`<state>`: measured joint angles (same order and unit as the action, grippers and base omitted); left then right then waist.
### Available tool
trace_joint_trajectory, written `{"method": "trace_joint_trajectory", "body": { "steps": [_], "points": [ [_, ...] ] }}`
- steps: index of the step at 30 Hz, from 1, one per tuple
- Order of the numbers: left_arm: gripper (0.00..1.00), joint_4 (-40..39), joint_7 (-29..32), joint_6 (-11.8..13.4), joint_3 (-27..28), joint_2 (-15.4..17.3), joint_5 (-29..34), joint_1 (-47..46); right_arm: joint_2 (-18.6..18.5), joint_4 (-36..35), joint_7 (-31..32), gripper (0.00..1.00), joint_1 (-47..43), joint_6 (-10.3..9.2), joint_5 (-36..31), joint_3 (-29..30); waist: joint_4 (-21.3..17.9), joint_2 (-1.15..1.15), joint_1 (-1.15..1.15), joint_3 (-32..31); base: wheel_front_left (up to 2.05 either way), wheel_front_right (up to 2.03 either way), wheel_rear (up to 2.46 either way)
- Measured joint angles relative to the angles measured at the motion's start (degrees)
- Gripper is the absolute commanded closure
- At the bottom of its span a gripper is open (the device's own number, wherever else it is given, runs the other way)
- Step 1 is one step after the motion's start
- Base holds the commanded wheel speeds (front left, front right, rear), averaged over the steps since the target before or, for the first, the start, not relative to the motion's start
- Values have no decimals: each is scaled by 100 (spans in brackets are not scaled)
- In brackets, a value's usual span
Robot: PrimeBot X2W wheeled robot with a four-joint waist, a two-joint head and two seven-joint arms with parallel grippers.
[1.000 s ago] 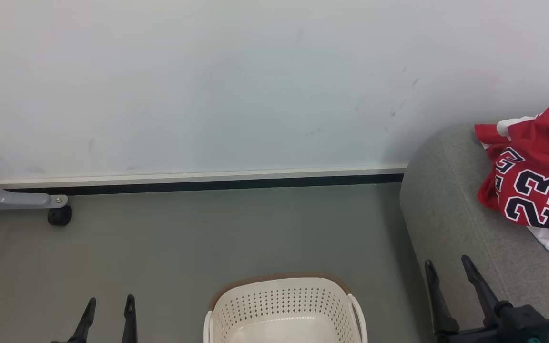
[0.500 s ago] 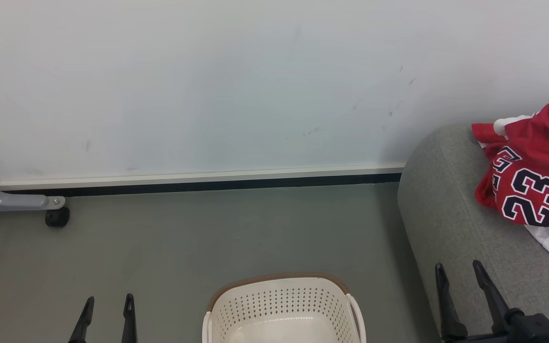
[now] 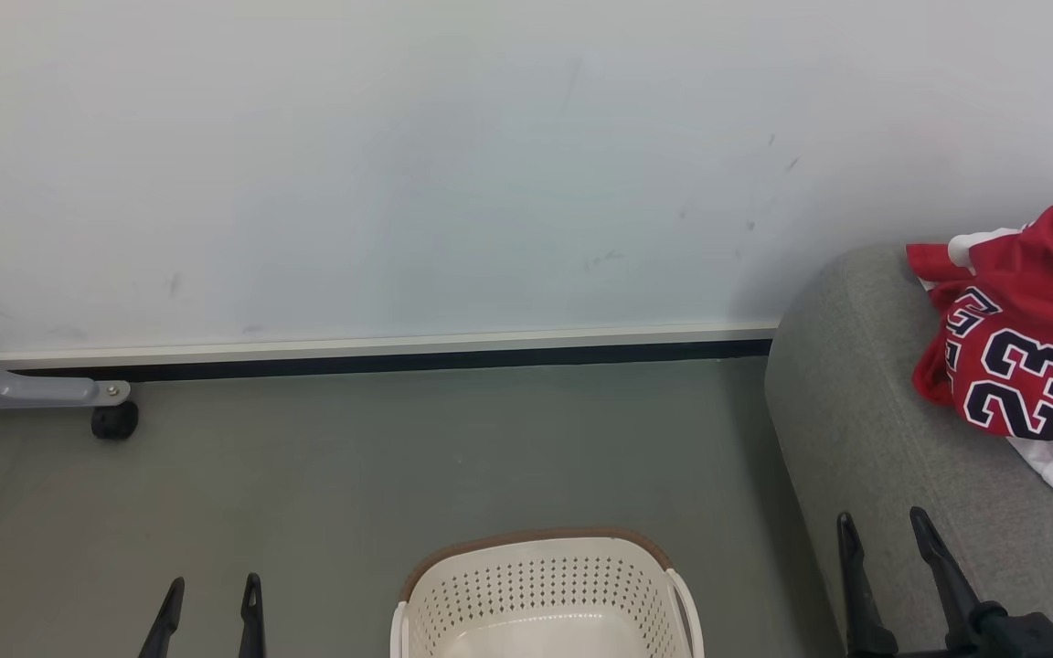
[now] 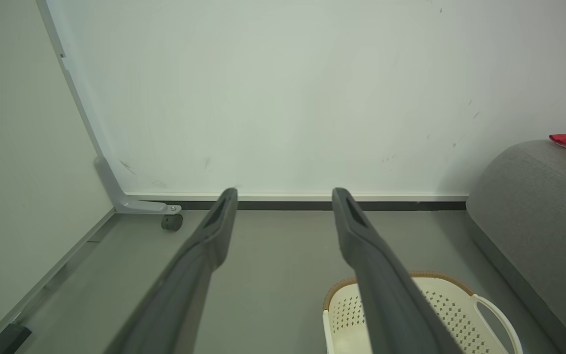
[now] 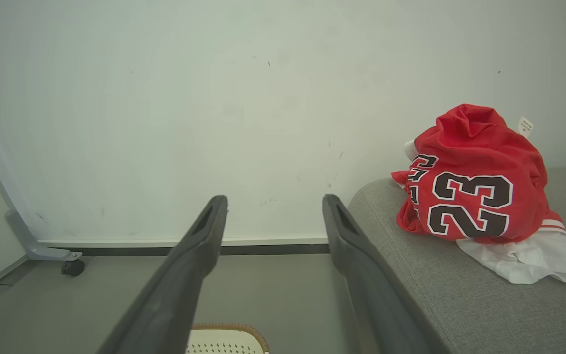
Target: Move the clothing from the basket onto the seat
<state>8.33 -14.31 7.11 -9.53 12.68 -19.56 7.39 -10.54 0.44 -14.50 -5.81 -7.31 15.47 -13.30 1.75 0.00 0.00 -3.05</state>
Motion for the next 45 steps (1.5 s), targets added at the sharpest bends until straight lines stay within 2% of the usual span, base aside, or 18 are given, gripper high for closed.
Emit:
{"method": "trace_joint_trajectory", "body": {
  "steps": [3,4,14,45],
  "points": [
    [0,1,0,0,1,11,1,12,12,-3,24,0,-41,0,-1,1,5,0,0,-10,0,0,0],
    [100,-1,0,0,0,18,3,12,15,-2,27,100,-65,0,-8,2,6,0,0,-13,0,0,0],
    [100,392,69,-58,-43,-190,-137,146,145,433,86,100,-239,30,79,-26,3,0,0,-6,0,0,0],
    [100,559,771,-468,466,-447,-2414,-178,374,822,778,100,123,466,2565,687,-57,0,0,102,0,0,0]
  ]
}}
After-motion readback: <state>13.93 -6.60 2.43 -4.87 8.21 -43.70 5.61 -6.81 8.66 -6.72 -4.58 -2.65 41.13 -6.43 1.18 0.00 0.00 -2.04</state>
